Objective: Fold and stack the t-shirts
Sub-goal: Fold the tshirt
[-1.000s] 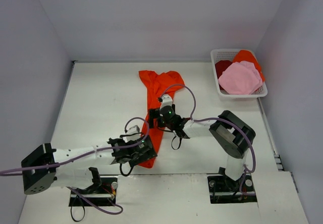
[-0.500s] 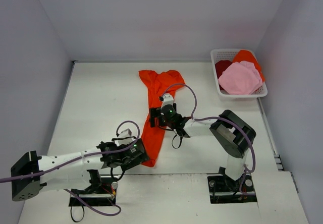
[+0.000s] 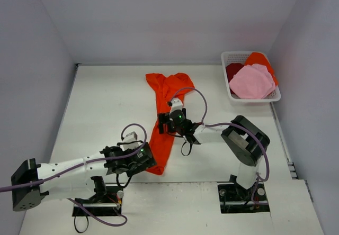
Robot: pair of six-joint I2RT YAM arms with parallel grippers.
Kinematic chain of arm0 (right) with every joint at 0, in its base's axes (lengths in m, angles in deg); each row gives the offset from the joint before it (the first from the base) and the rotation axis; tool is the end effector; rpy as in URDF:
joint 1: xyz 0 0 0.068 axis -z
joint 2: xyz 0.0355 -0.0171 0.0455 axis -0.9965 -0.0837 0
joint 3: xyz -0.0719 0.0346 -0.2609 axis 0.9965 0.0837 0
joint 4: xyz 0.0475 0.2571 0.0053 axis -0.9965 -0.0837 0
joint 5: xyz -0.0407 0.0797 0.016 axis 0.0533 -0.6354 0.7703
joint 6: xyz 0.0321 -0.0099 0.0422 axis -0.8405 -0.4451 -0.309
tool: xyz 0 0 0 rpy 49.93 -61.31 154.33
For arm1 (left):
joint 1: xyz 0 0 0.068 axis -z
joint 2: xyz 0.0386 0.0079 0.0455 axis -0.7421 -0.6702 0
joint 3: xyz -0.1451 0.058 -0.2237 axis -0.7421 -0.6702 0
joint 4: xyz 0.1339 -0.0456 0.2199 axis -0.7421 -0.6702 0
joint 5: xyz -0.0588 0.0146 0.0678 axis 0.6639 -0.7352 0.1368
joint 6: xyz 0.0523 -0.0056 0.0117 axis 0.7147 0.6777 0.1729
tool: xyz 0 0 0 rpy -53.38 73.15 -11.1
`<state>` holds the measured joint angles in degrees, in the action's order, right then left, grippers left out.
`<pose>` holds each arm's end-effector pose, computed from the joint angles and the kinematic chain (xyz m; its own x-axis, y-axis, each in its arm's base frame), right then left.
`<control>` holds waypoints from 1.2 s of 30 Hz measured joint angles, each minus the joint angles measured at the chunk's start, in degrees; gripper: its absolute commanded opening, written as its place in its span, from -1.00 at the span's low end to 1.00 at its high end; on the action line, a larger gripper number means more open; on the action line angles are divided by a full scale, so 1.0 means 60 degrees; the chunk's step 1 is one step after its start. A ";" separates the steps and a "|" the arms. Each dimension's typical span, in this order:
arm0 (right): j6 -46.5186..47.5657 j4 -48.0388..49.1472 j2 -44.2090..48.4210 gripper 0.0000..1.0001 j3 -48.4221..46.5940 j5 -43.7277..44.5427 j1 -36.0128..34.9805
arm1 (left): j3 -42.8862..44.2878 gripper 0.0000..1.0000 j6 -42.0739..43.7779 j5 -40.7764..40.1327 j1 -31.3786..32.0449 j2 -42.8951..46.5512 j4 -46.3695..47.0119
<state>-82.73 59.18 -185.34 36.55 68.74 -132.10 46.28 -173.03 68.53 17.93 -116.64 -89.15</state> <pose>0.2561 0.2670 0.1556 -0.4977 0.0602 -0.8652 -0.4770 0.8141 0.3311 0.0816 -0.1644 0.2009 -0.8638 -0.4687 -0.1848 -0.3407 0.8137 -0.4710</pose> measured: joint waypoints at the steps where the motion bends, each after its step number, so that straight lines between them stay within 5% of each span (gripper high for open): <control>1: 0.0015 -0.0011 0.0084 0.88 0.0076 0.0000 0.0000 | 0.0073 0.54 0.0047 -0.0029 -0.0095 0.0080 -0.0091; 8: 0.0022 -0.1628 0.1719 0.90 0.0911 0.0073 0.0062 | 0.0149 0.54 0.0674 -0.0004 -0.1089 0.0244 -0.0106; 22: -0.0503 -0.3909 0.6043 0.86 0.2007 0.0200 -0.0076 | 0.0251 0.54 0.1377 0.0350 -0.1173 -0.0743 0.0517; 36: -0.3005 -0.6051 0.7941 0.82 0.3198 0.1443 -0.2692 | 0.0248 0.54 0.1610 0.0444 -0.1173 -0.1271 0.1115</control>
<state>-100.76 22.88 -137.69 55.74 77.40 -148.25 47.77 -163.37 71.19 10.89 -124.27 -82.46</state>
